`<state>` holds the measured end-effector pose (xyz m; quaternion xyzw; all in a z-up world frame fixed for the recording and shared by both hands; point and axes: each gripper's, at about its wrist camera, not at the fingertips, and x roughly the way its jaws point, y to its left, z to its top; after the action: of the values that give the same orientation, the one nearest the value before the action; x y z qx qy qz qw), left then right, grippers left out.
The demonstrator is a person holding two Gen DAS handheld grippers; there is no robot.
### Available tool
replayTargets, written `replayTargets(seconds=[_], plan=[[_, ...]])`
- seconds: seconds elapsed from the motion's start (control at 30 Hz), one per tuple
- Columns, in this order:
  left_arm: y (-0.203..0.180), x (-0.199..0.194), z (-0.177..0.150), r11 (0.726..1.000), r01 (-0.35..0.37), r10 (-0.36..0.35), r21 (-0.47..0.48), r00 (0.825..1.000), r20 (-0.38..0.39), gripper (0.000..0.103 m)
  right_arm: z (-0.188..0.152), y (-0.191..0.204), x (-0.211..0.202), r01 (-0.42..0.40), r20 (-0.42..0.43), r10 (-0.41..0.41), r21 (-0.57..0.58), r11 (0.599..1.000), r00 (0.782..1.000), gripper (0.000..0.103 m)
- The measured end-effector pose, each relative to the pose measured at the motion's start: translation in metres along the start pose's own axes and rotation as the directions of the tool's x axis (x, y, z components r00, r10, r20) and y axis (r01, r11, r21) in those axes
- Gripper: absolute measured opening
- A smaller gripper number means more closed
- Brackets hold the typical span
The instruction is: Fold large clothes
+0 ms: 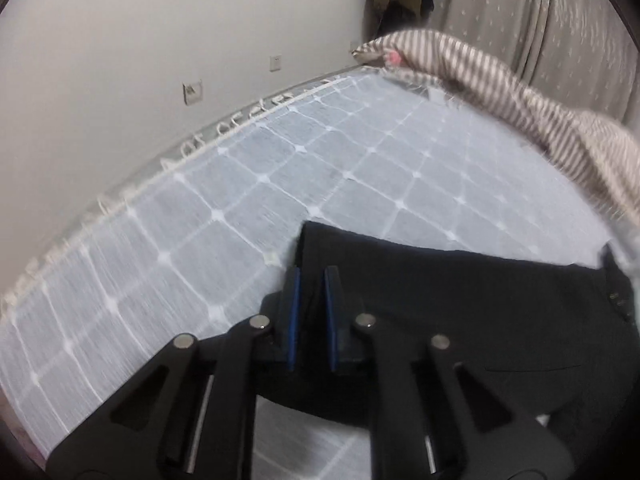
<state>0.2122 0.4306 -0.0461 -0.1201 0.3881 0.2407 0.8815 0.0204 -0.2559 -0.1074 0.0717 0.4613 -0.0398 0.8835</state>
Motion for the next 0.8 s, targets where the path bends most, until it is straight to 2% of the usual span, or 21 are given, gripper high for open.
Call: replayTargets(seconds=[0.03,0.1,0.17,0.23,0.3,0.33,0.43,0.47,0.6,0.7,0.8], plan=[[-0.01,0.01,-0.003,0.997,-0.062,0.063,0.043,0.998,-0.026,0.015,0.0,-0.001,0.0,0.001,0.002,-0.001,0.001,1.0,1.0,0.069],[-0.018,0.023,-0.007,0.989,-0.132,0.137,0.071,0.988,-0.072,0.017,0.001,-0.003,-0.002,0.002,0.012,-0.002,0.009,1.0,1.0,0.069],[-0.021,0.018,-0.01,0.991,-0.122,0.126,0.06,0.989,-0.075,0.022,0.001,-0.006,-0.006,-0.001,0.027,0.0,0.021,1.0,1.0,0.069],[-0.021,0.001,-0.016,0.993,-0.098,0.102,0.062,0.992,-0.073,0.06,0.002,-0.011,-0.011,0.001,0.044,-0.002,0.034,0.999,0.999,0.069],[-0.03,-0.016,-0.018,0.993,-0.098,0.101,0.061,0.994,-0.049,0.071,0.002,-0.018,-0.017,0.011,0.064,-0.014,0.049,0.999,0.998,0.069],[-0.033,-0.027,-0.019,0.995,-0.087,0.089,0.057,0.995,-0.036,0.072,0.003,-0.023,-0.021,0.017,0.08,-0.022,0.061,0.998,0.997,0.069],[-0.051,-0.062,-0.026,0.999,0.003,-0.001,0.042,0.999,-0.051,0.083,0.004,-0.038,-0.031,0.023,0.118,-0.034,0.091,0.996,0.992,0.069],[-0.056,-0.073,-0.031,0.999,0.03,-0.028,0.032,0.998,-0.052,0.084,0.006,-0.048,-0.035,0.029,0.133,-0.044,0.108,0.994,0.99,0.069],[-0.086,-0.114,-0.055,0.988,0.153,-0.152,0.01,0.986,-0.061,0.099,0.013,-0.08,-0.043,0.07,0.147,-0.093,0.154,0.986,0.985,0.069],[-0.123,-0.145,-0.087,0.968,0.251,-0.249,0.015,0.964,-0.099,0.102,0.024,-0.106,-0.042,0.126,0.136,-0.149,0.164,0.978,0.98,0.069],[-0.162,-0.169,-0.119,0.937,0.347,-0.339,0.035,0.931,-0.134,0.102,0.035,-0.129,-0.031,0.177,0.121,-0.194,0.134,0.975,0.974,0.069]])
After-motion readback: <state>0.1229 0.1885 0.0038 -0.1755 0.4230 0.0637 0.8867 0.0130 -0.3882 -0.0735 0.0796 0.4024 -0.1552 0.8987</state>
